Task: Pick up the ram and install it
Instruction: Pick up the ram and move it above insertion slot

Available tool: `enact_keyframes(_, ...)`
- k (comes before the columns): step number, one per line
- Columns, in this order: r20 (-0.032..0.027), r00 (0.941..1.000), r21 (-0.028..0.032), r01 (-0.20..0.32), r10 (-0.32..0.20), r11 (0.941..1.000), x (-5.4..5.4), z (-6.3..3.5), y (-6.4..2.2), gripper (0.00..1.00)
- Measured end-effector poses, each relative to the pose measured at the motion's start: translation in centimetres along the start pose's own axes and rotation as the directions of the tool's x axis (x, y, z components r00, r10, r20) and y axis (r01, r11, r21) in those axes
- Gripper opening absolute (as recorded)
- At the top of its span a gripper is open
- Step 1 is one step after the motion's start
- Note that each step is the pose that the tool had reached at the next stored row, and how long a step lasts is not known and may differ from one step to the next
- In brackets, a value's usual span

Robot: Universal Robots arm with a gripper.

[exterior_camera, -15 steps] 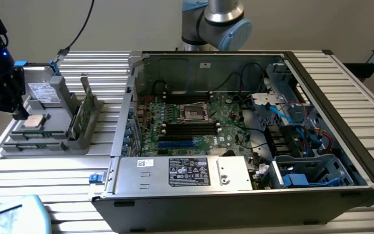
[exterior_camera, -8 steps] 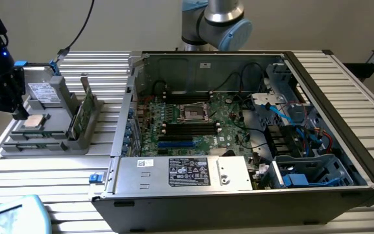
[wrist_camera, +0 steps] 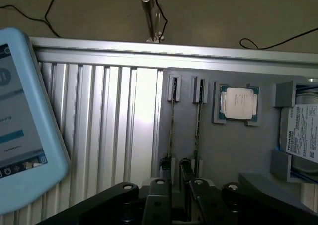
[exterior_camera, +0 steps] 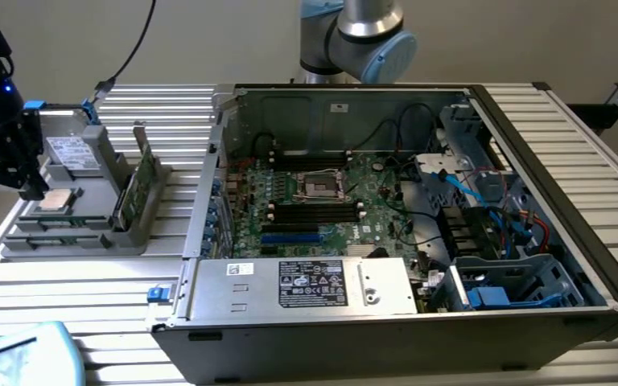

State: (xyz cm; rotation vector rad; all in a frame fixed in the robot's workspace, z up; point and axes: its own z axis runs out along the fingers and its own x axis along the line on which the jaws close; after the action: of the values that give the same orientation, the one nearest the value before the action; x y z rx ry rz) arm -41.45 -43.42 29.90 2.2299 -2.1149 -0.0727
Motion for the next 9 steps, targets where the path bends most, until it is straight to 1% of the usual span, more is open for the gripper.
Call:
enact_keyframes(1, 0.0, 1.0, 0.0, 0.0, 0.0, 1.0, 0.0, 0.0, 0.0, 0.25)
enact_keyframes(7, 0.0, 1.0, 0.0, 0.0, 0.0, 1.0, 0.0, 0.0, 0.0, 0.25)
enact_keyframes(8, 0.0, 1.0, 0.0, 0.001, -0.001, 1.0, 0.0, 0.0, 0.0, 0.27)
enact_keyframes(9, -0.0001, 1.0, 0.0, 0.001, -0.001, 1.0, 0.0, 0.0, 0.0, 0.27)
